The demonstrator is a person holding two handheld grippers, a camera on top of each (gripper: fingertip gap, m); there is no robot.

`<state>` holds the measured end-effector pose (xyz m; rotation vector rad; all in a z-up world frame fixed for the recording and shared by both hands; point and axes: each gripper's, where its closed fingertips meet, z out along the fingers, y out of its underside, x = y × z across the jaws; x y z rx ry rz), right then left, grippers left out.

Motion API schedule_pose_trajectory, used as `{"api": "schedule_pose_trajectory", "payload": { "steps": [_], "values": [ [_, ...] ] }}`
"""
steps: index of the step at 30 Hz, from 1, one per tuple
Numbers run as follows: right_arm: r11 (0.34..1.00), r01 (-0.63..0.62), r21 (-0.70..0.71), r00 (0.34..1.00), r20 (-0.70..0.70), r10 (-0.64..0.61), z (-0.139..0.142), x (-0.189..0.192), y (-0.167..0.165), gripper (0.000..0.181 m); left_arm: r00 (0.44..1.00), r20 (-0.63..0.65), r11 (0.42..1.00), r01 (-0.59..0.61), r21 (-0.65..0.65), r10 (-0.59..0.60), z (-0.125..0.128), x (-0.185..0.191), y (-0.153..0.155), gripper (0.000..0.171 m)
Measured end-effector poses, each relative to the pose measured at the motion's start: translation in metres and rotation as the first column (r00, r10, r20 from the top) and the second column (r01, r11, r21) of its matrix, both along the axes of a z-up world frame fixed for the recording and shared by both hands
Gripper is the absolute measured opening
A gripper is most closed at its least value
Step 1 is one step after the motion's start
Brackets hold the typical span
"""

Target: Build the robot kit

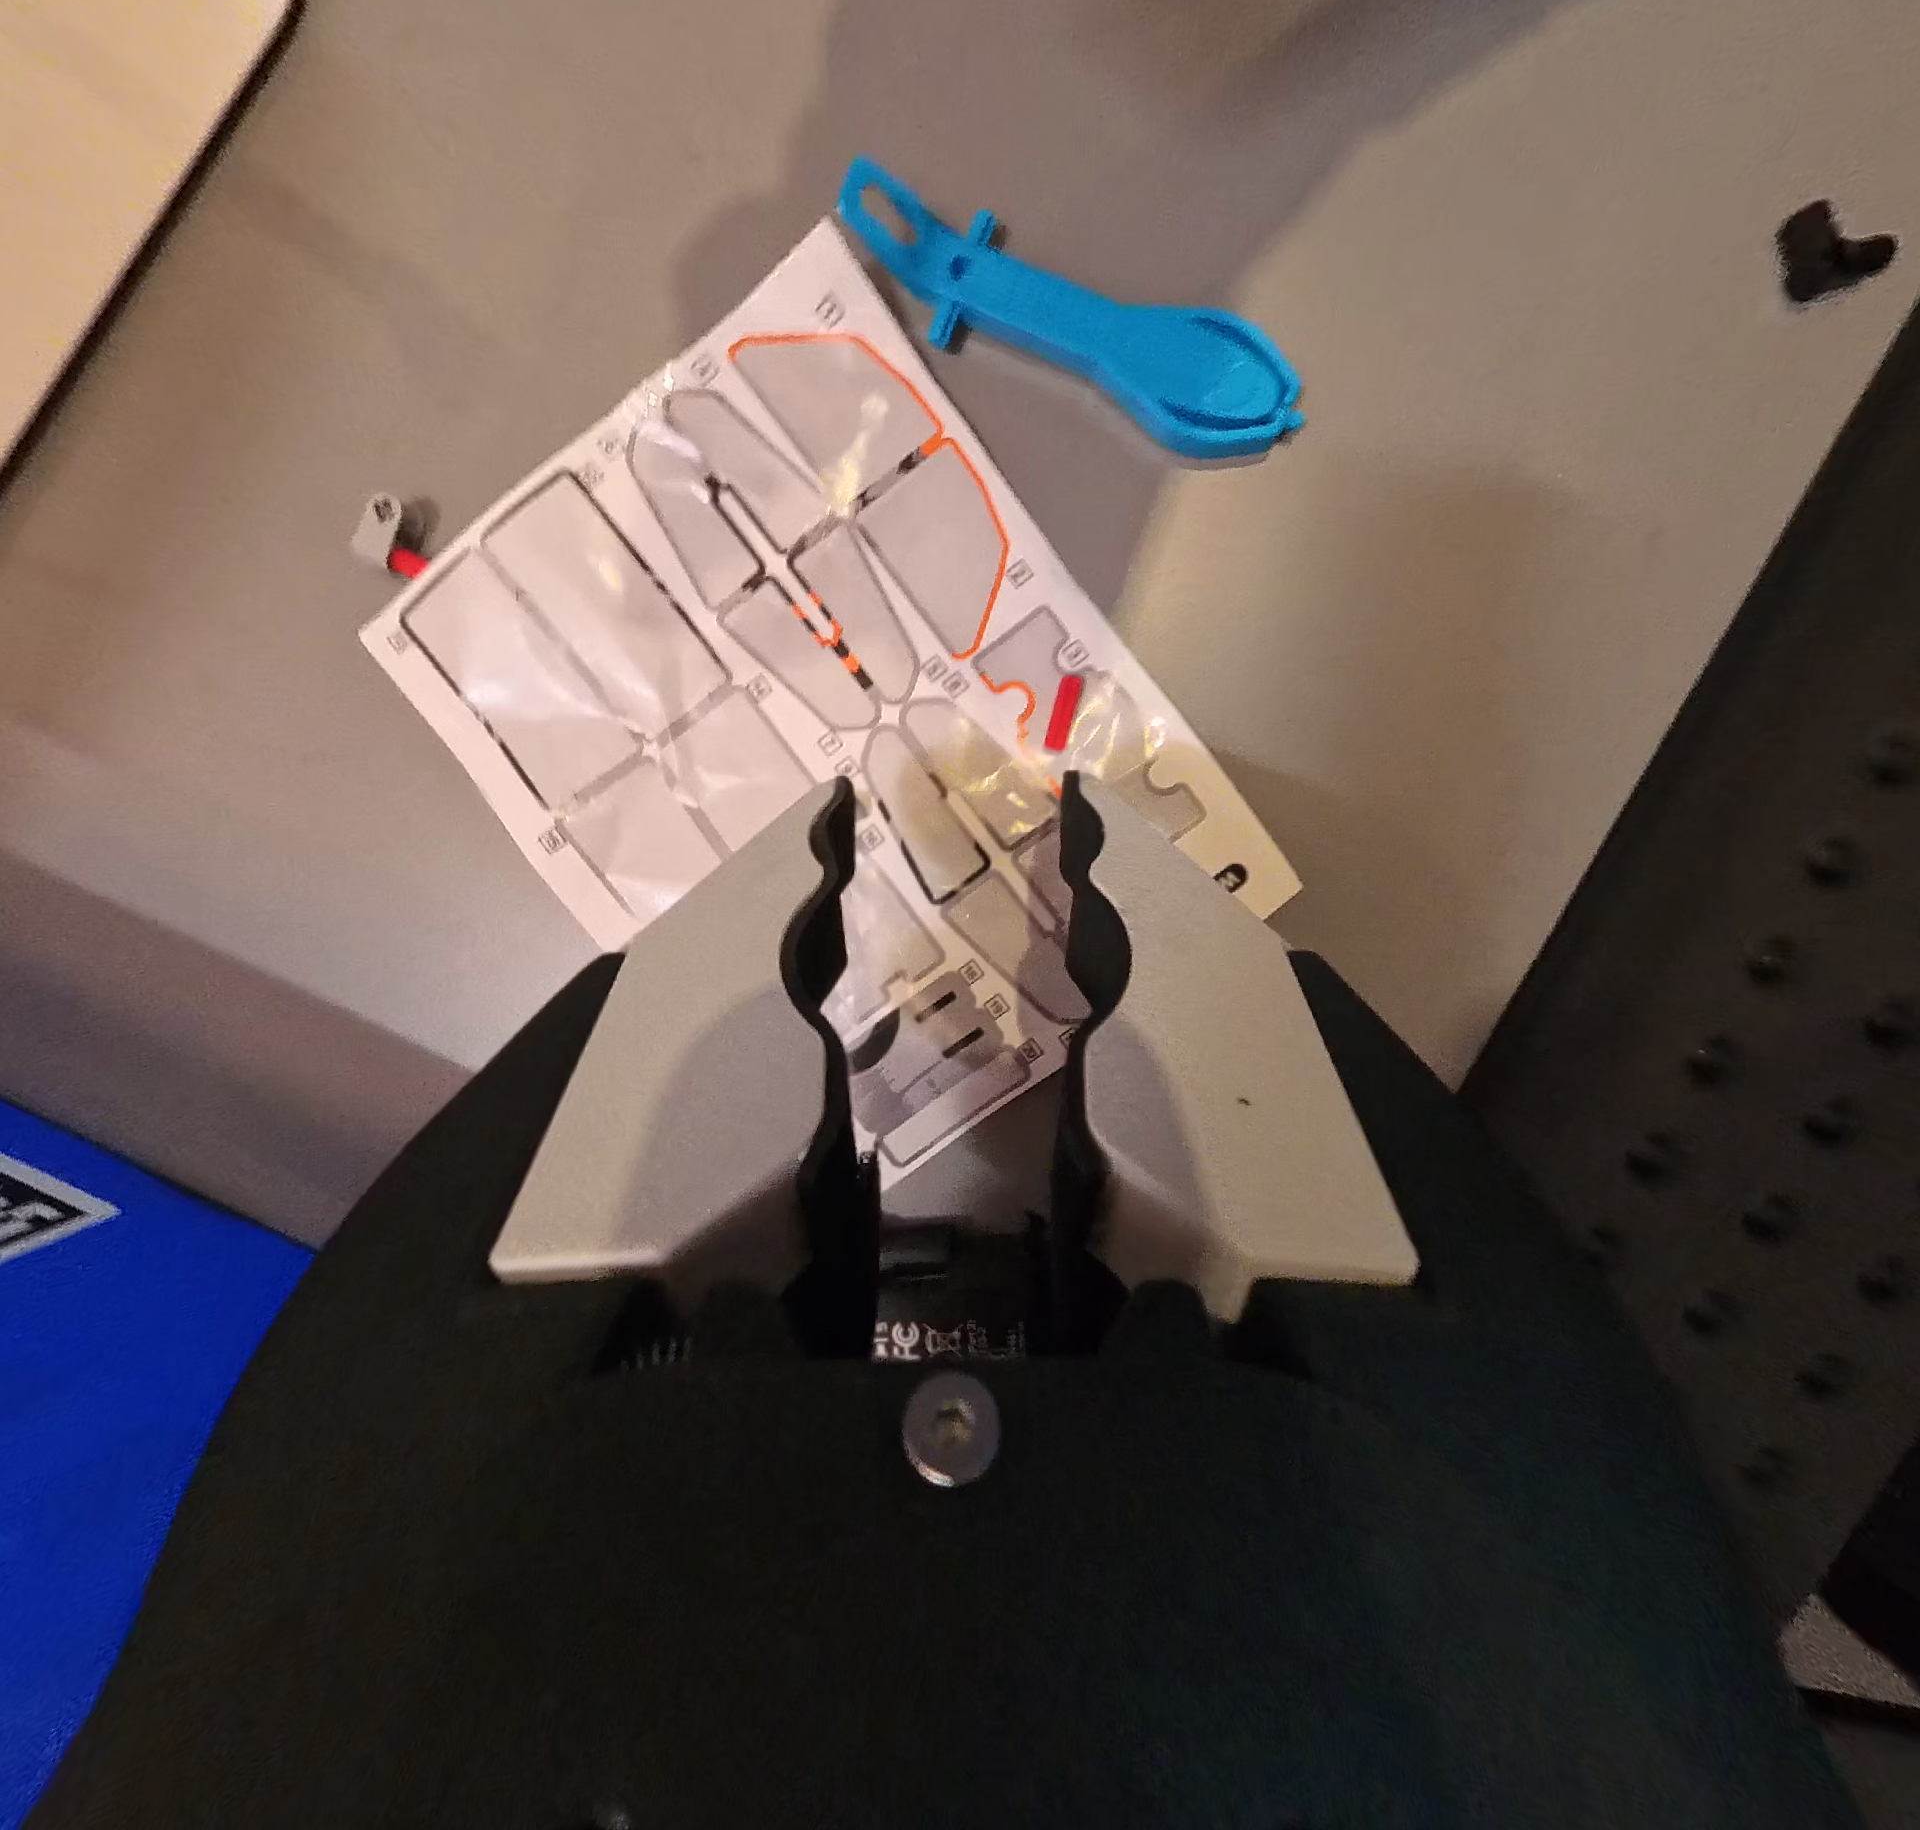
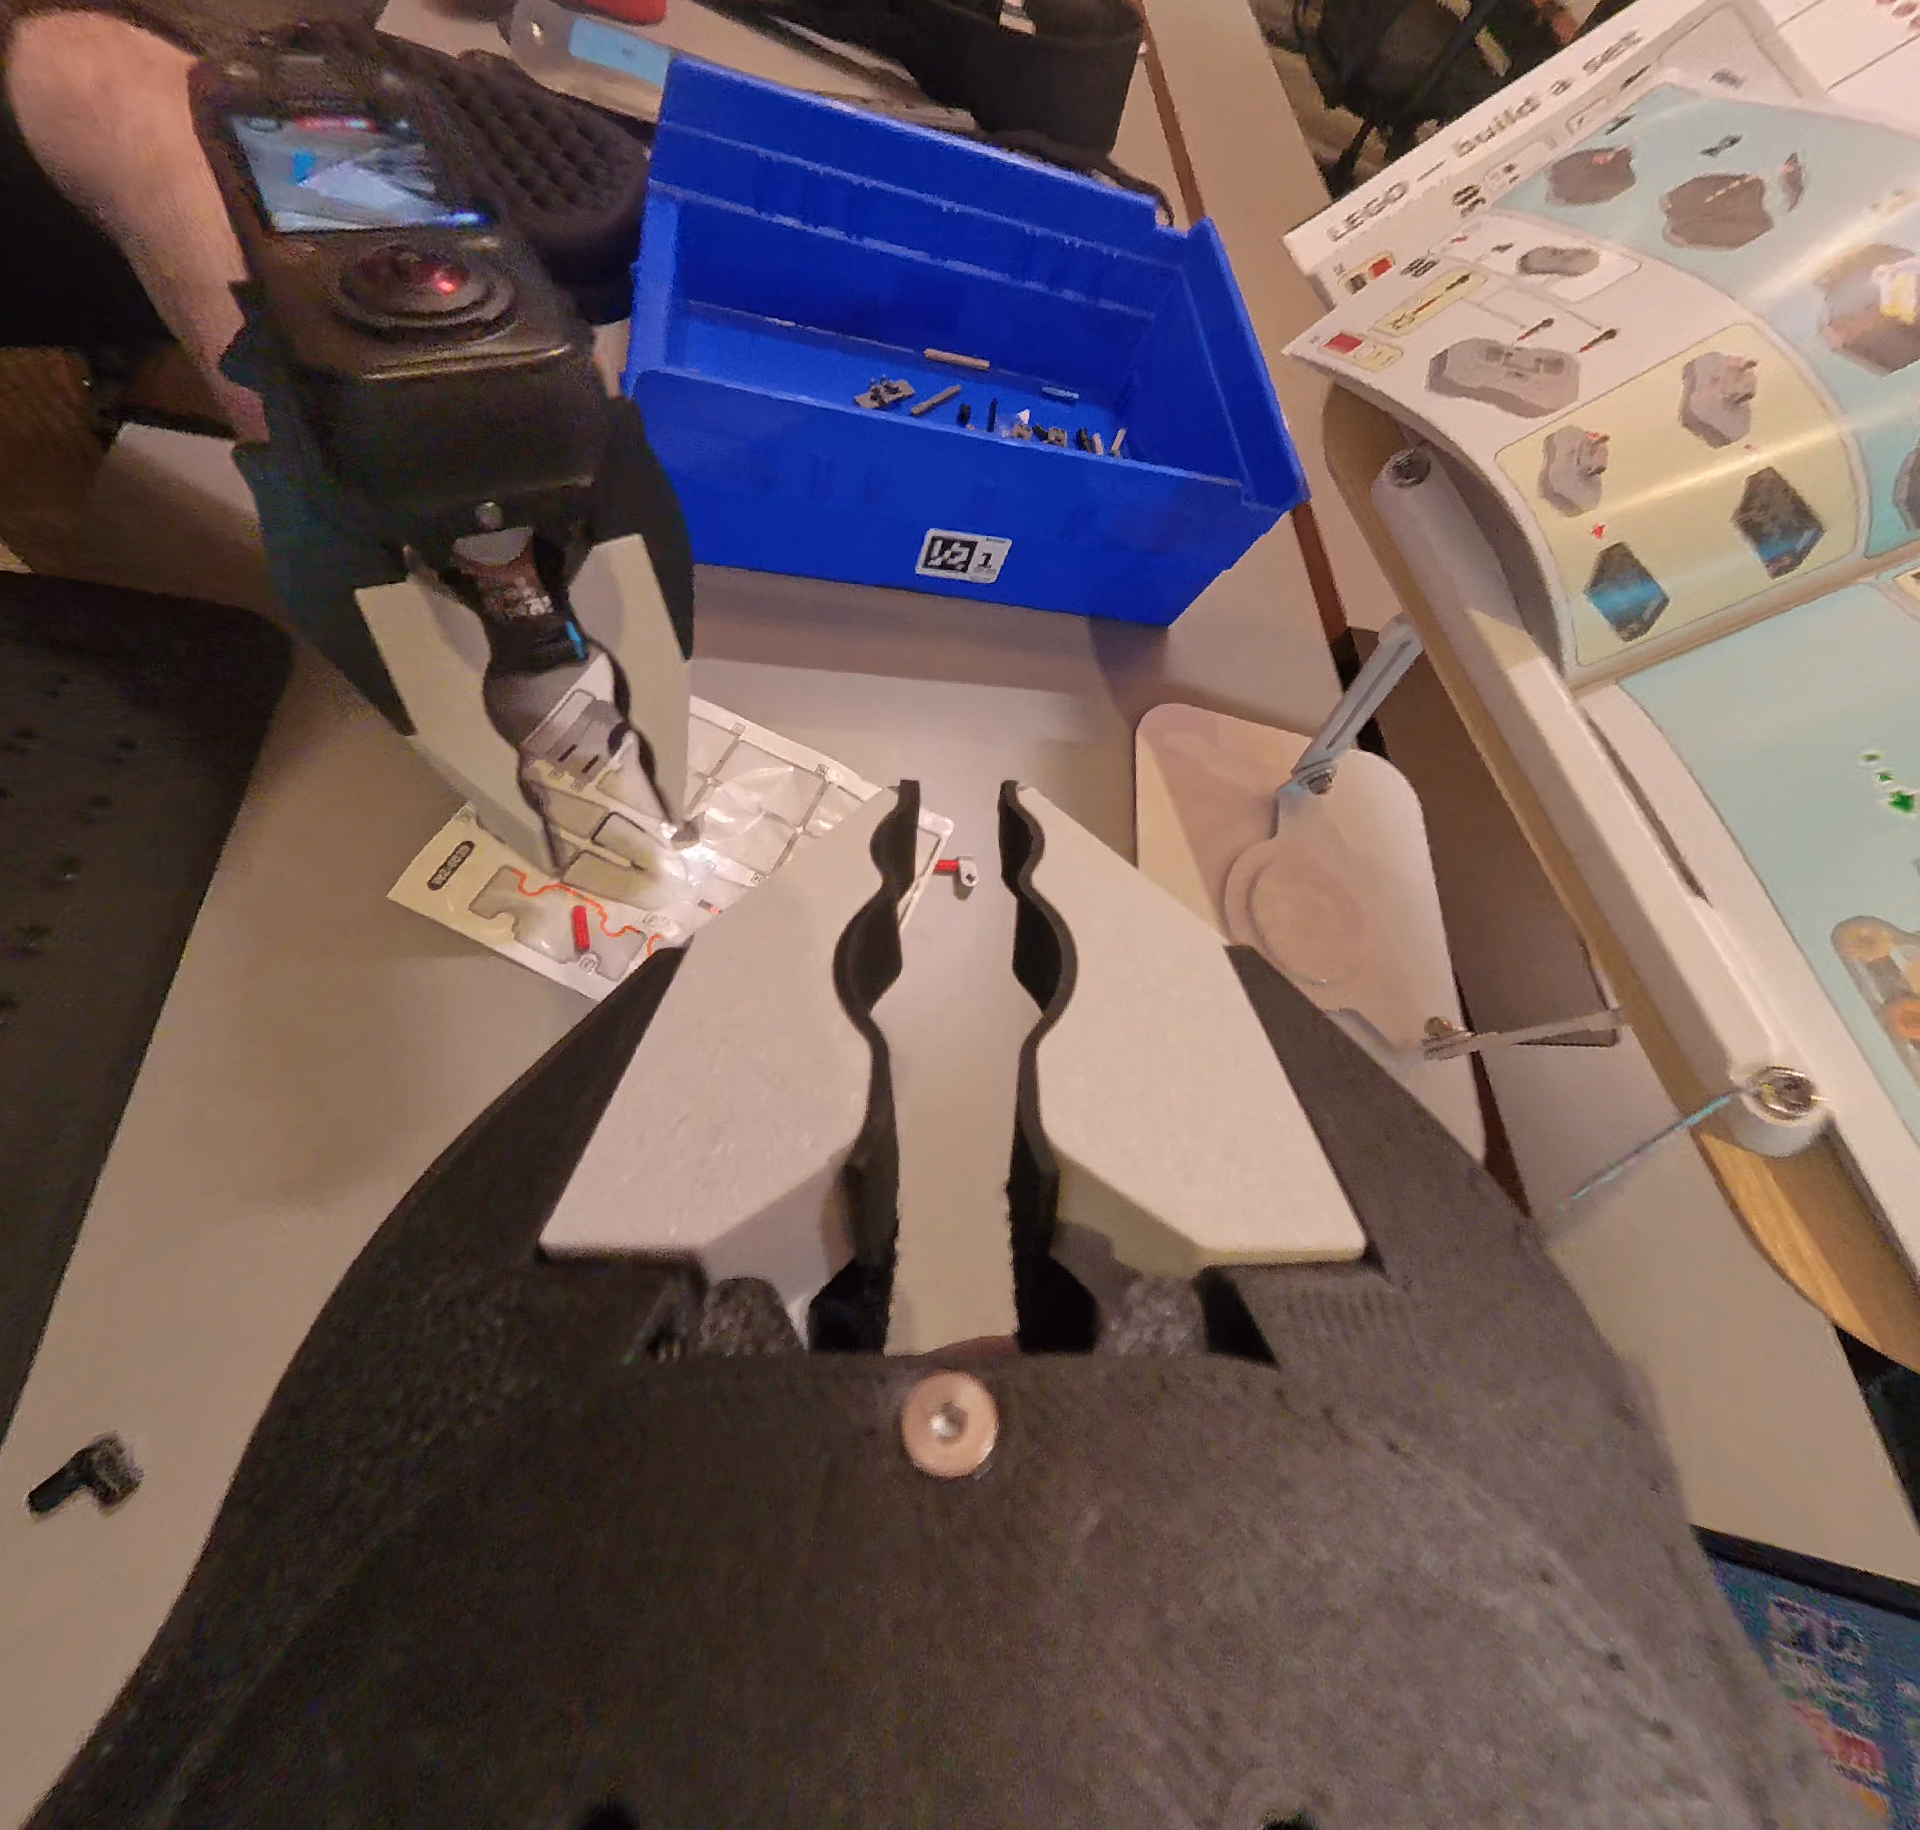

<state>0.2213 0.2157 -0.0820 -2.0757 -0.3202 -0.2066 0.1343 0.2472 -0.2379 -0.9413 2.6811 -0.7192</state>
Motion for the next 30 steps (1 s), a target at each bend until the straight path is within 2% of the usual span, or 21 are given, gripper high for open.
{"api": "schedule_pose_trajectory", "payload": {
  "steps": [3, 9, 12, 15, 18, 22, 30],
  "values": [
    [0.999, 0.002, -0.05, 1.0, -0.011, -0.002, -0.015, -0.002, 0.004, 0.015, 0.995, -0.065, 0.996, -0.067, 0.052, 0.071, -0.023, -0.003, 0.008, 0.043],
    [0.993, 0.019, -0.115, 0.996, -0.085, -0.029, -0.053, 0.003, 0.019, 0.015, 0.99, -0.094, 0.994, -0.101, 0.037, 0.104, -0.023, -0.011, 0.001, 0.05],
    [0.986, 0.028, -0.167, 0.993, -0.112, -0.047, -0.085, 0.01, 0.03, 0.017, 0.99, -0.083, 0.993, -0.109, 0.051, 0.113, -0.023, -0.018, -0.001, 0.054],
    [0.973, 0.057, -0.224, 0.993, -0.088, -0.079, -0.118, 0.026, 0.04, 0.017, 0.988, -0.104, 0.994, -0.113, 0.012, 0.113, -0.022, -0.026, -0.007, 0.049],
    [0.966, 0.059, -0.252, 0.991, -0.1, -0.087, -0.141, 0.037, 0.05, 0.017, 0.987, -0.102, 0.992, -0.125, 0.003, 0.125, -0.022, -0.032, -0.011, 0.054],
    [0.961, 0.024, -0.276, 0.995, -0.086, -0.049, -0.154, 0.04, 0.064, 0.018, 0.986, -0.113, 0.992, -0.124, -0.024, 0.121, -0.019, -0.038, -0.013, 0.055],
    [0.947, 0.014, -0.321, 0.994, -0.095, -0.047, -0.17, 0.046, 0.073, 0.007, 0.979, 0.047, 0.974, -0.193, -0.115, 0.199, 0.012, -0.008, -0.006, 0.048]
  ]
}}
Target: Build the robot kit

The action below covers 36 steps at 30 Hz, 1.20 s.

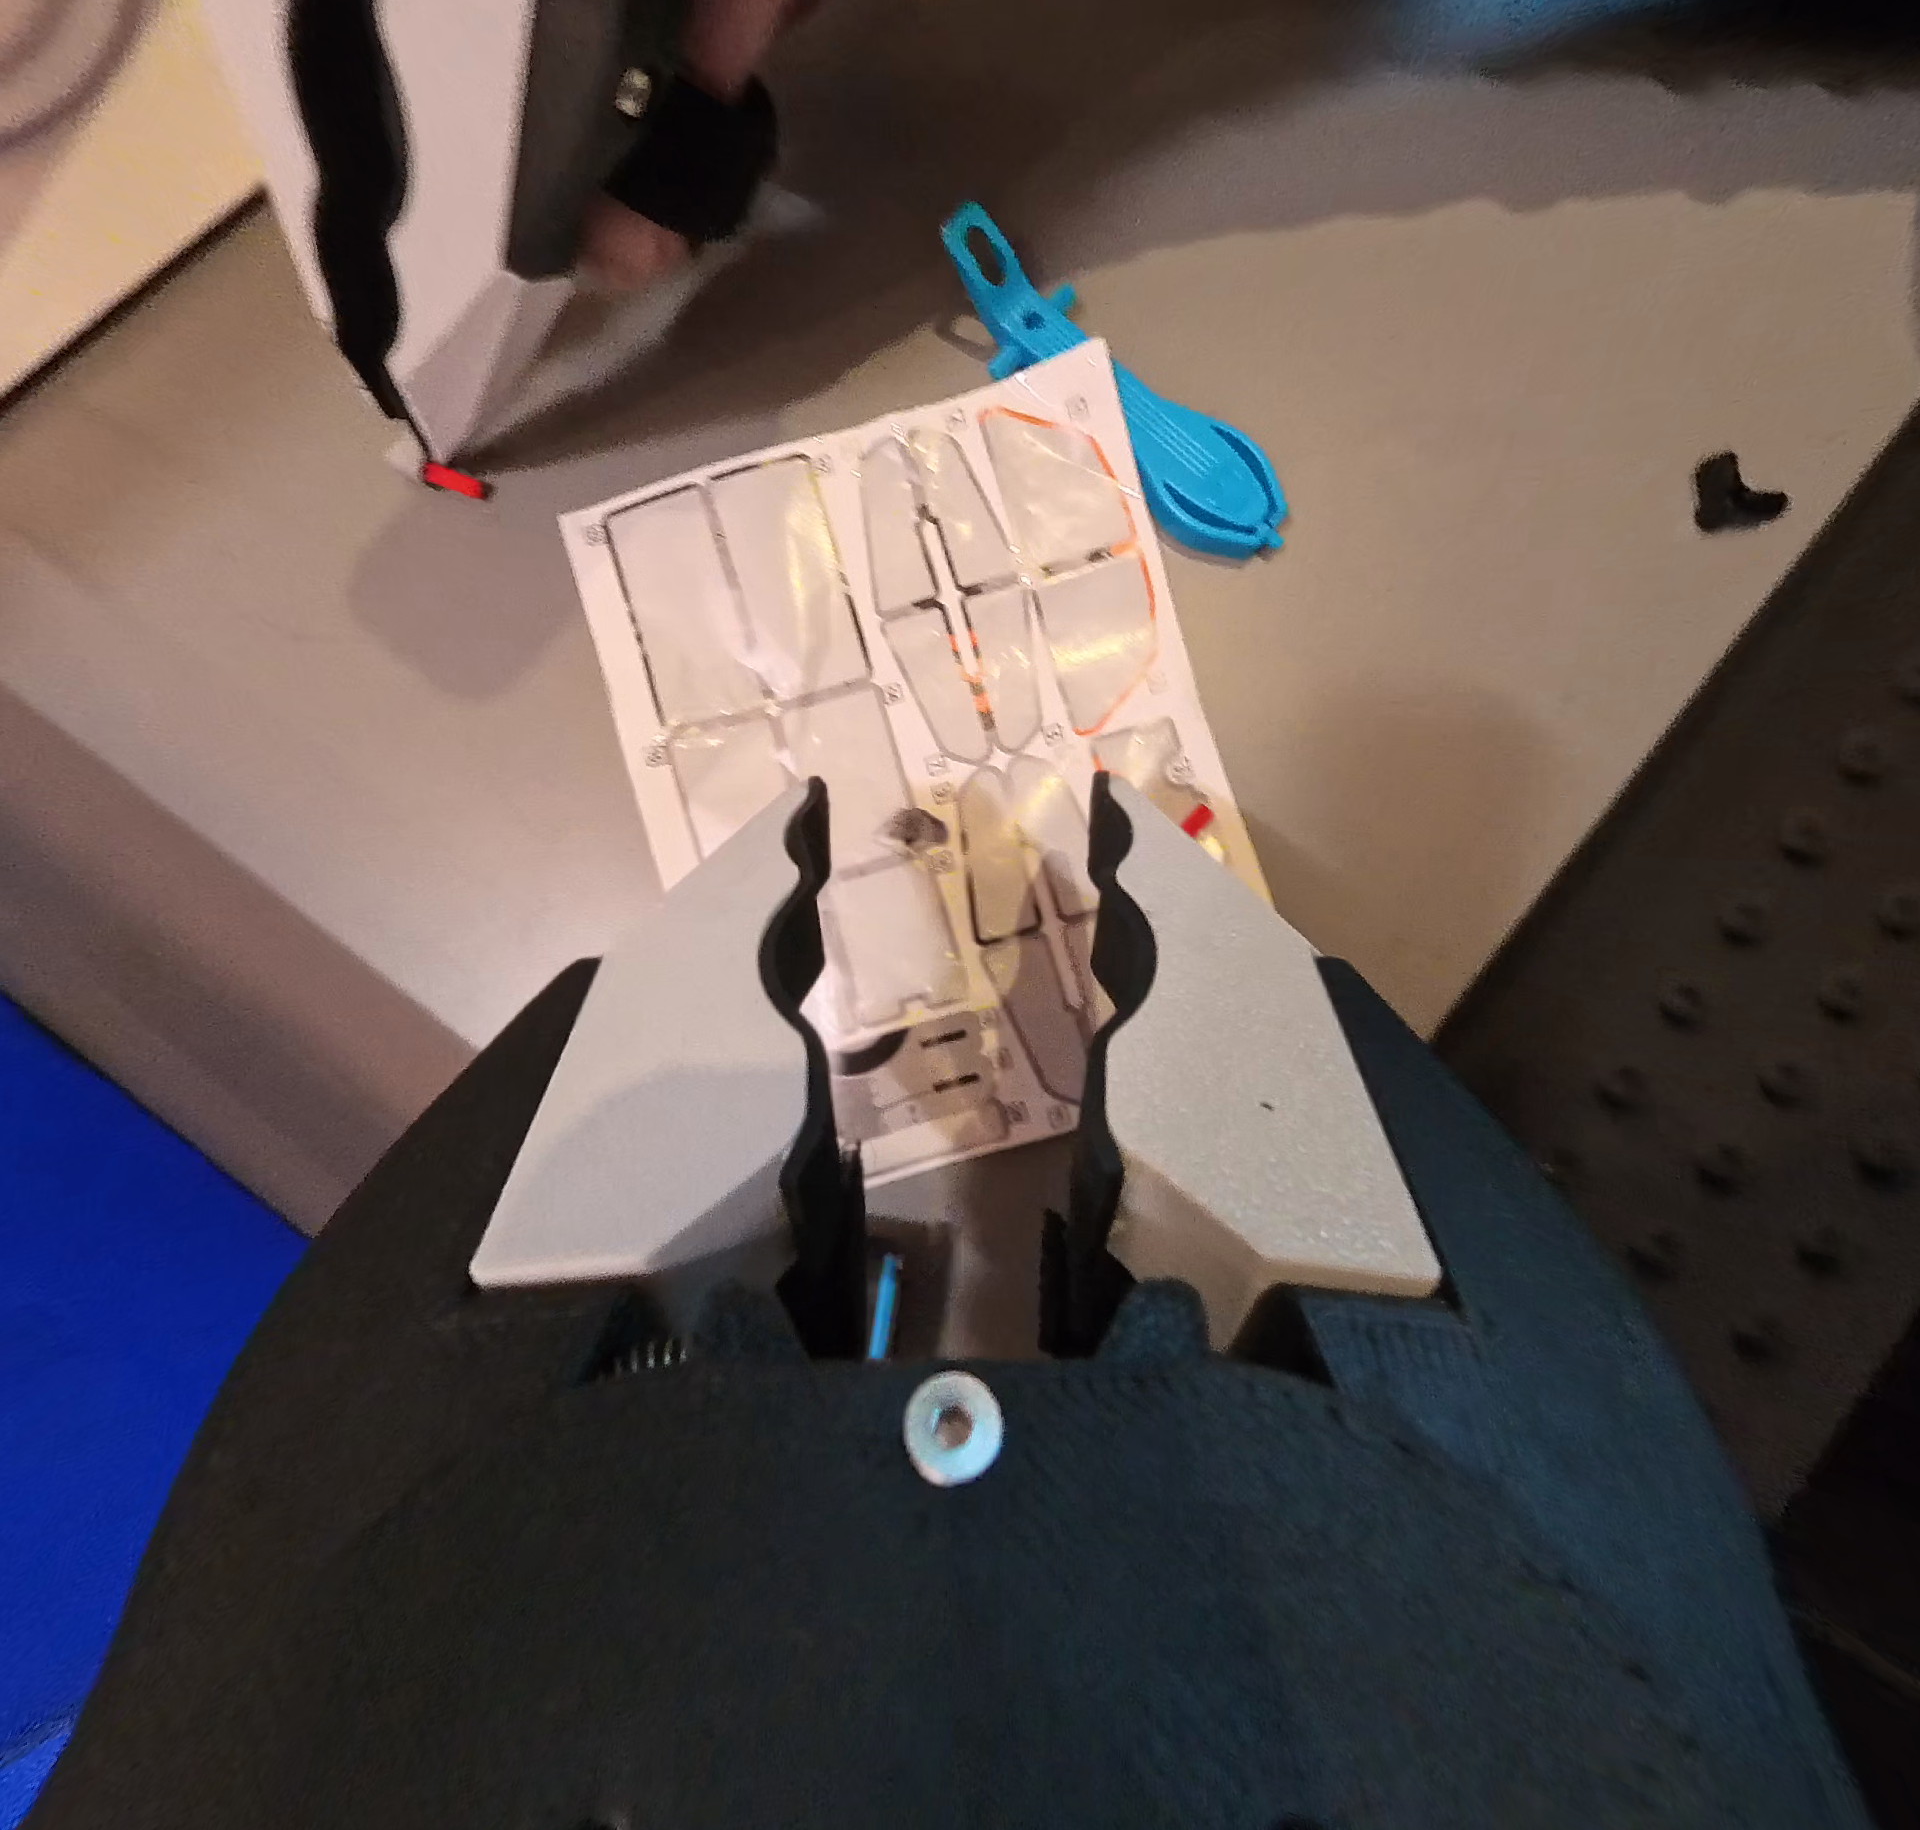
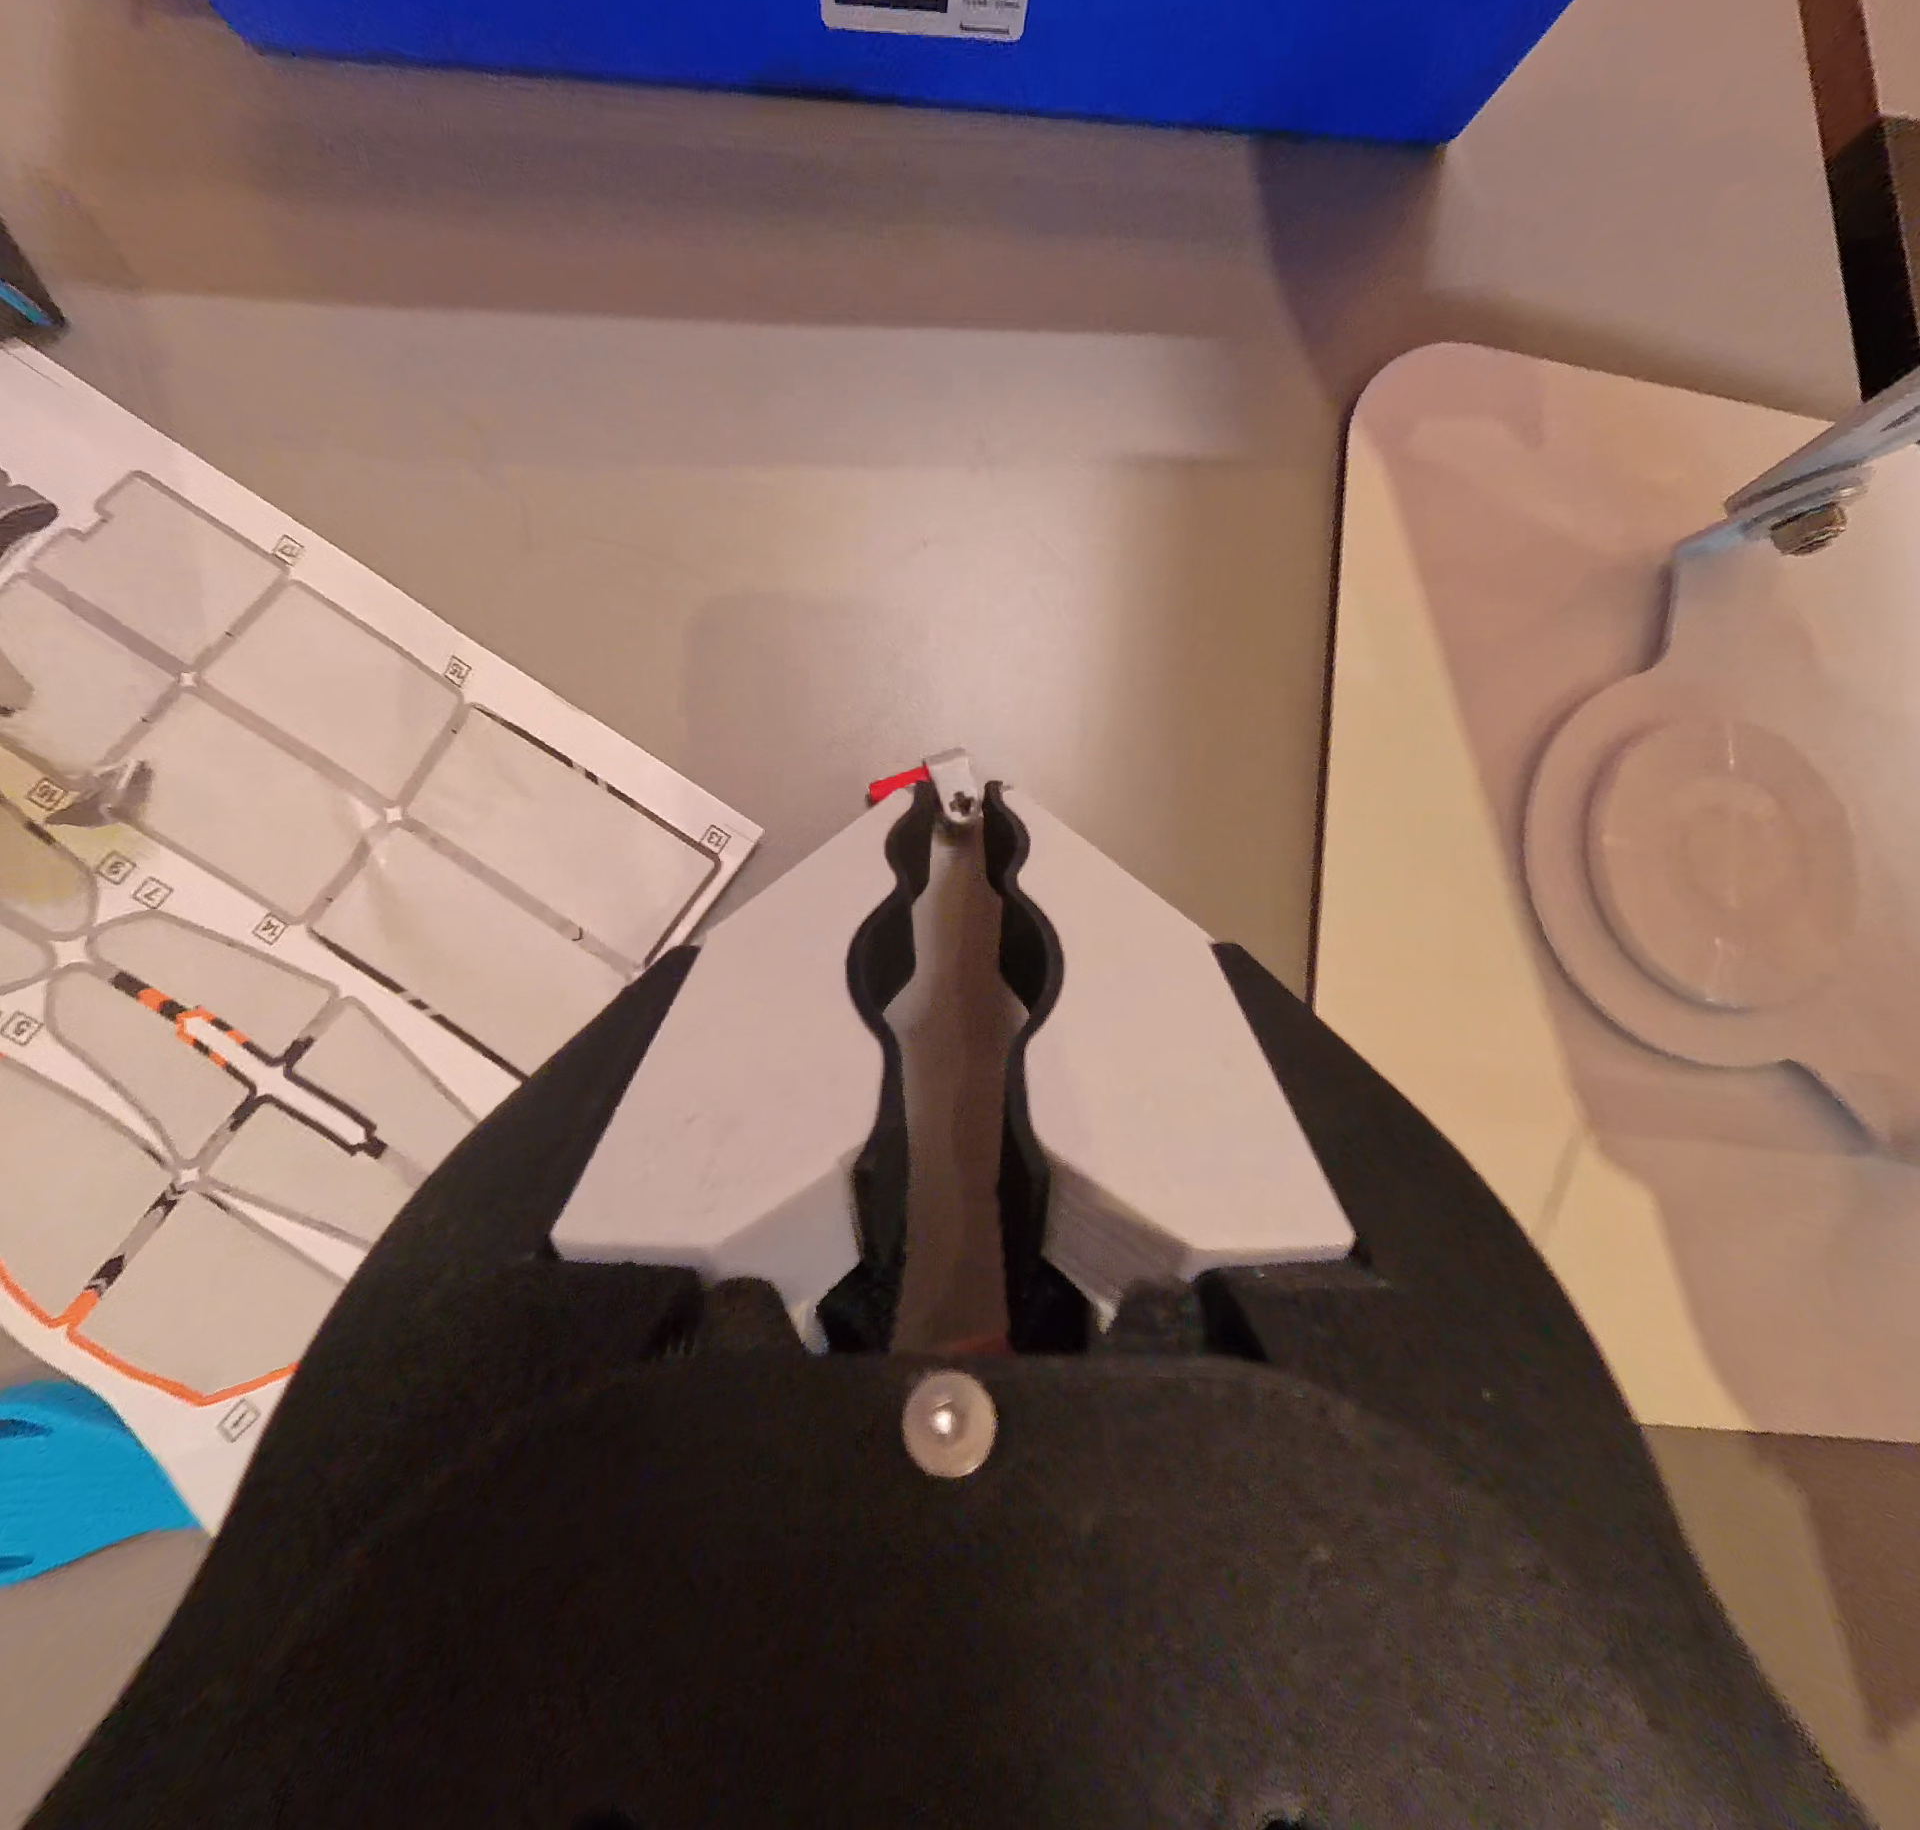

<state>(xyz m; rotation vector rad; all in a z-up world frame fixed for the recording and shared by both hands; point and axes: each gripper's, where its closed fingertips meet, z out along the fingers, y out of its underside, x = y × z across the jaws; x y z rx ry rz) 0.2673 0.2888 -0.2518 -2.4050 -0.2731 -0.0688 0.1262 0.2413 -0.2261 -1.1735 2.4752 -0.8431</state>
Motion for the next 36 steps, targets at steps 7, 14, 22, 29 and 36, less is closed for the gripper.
{"api": "schedule_pose_trajectory", "payload": {
  "steps": [7, 14, 22, 29, 36],
  "values": [
    [1.0, -0.017, 0.004, 1.0, -0.024, 0.017, -0.003, -0.002, -0.001, 0.005, 0.986, 0.134, 0.993, -0.105, 0.053, 0.097, 0.003, 0.043, 0.015, 0.041],
    [0.984, 0.027, 0.178, 0.997, -0.075, -0.013, 0.045, -0.015, -0.002, 0.005, 0.897, 0.368, 0.964, -0.266, 0.013, 0.243, 0.029, 0.092, 0.038, 0.025],
    [0.939, -0.005, 0.344, 0.981, 0.185, -0.063, 0.108, -0.044, -0.019, 0.005, 0.816, 0.484, 0.948, -0.256, -0.188, 0.316, 0.068, 0.102, 0.031, 0.005],
    [0.909, -0.046, 0.414, 0.924, 0.363, -0.118, 0.128, -0.045, -0.028, 0.004, 0.862, 0.386, 0.888, -0.142, -0.438, 0.329, 0.084, 0.092, 0.013, 0.015],
    [0.904, -0.124, 0.409, 0.843, 0.524, -0.121, 0.137, -0.046, -0.034, 0.005, 0.871, 0.36, 0.82, -0.079, -0.567, 0.333, 0.097, 0.094, 0.005, 0.008]
  ]
}}
